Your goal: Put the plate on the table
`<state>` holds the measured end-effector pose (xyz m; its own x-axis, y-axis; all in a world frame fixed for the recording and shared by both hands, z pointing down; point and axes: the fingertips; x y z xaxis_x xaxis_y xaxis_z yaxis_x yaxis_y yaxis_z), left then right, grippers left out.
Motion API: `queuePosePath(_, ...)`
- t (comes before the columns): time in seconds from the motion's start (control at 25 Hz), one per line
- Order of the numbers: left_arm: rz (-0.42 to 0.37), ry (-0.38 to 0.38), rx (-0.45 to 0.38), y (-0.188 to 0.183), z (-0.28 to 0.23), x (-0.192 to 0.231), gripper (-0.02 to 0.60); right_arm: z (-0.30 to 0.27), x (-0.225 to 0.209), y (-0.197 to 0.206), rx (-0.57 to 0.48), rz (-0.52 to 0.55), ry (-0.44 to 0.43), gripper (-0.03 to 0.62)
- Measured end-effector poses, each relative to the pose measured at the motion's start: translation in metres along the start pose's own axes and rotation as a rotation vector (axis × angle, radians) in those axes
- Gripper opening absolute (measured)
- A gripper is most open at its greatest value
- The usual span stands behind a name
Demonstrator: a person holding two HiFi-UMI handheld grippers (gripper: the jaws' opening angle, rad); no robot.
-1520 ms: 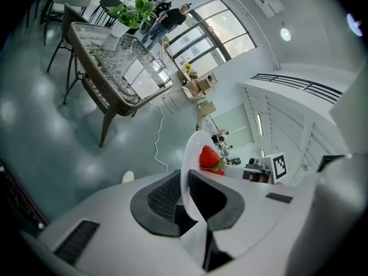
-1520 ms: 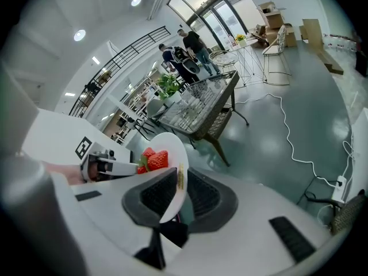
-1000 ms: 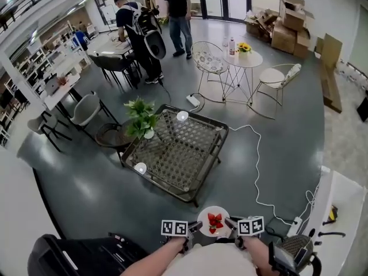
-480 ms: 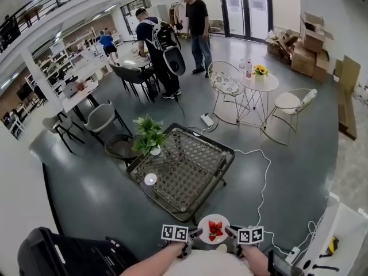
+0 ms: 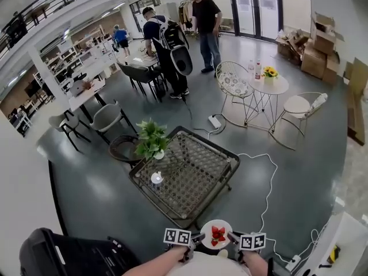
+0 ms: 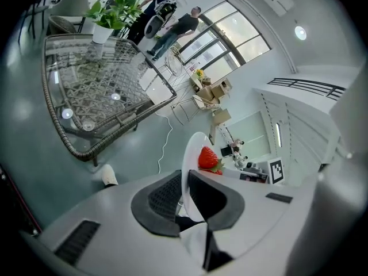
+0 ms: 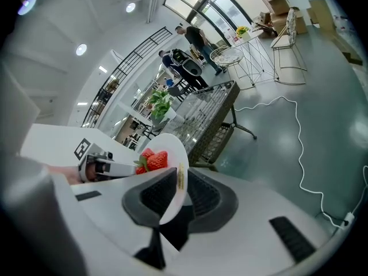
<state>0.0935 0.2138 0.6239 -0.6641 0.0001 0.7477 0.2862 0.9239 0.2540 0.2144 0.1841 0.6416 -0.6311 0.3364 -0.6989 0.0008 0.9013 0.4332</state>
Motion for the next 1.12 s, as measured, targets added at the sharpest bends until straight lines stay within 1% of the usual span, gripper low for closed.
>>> queuePosePath(0.2,0.015,0.022,0.032,-0.02,-0.028,-0.003,0.029,0.004,-0.023,-0.023,0.009,-0.012,0.039,0.058)
queuePosePath(0.4,-0.032,0.067,0.069,-0.062,-0.063,-0.018,0.029,0.014,-0.048,-0.066,-0.02,-0.018,0.101,0.057)
queuePosePath(0.6,-0.031,0.127,0.089,-0.106,-0.08,-0.02,0.029,0.006,-0.06,-0.106,-0.031,-0.032,0.137,0.057)
queuePosePath(0.72,-0.025,0.16,0.081,-0.13,-0.086,-0.022,0.029,0.001,-0.063,-0.133,-0.021,-0.008,0.154,0.058)
queuePosePath(0.8,-0.017,0.164,0.07,-0.144,-0.085,-0.015,0.029,-0.01,-0.06,-0.147,-0.015,0.007,0.153,0.057)
queuePosePath(1.0,-0.013,0.144,0.034,-0.18,-0.071,0.009,0.029,-0.047,-0.048,-0.175,0.007,0.037,0.128,0.057)
queuePosePath(1.12,0.02,0.121,-0.005,-0.189,-0.054,0.023,0.029,-0.069,-0.035,-0.184,0.048,0.067,0.096,0.057)
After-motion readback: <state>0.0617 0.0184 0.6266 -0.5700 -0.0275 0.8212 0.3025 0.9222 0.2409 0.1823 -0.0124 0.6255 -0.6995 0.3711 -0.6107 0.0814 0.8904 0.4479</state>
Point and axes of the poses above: the fingertips, and each gripper's own axes: z backward along the fingers, x to its left, y out of its underside, and after that the axes turned 1 degree about y, right-handed
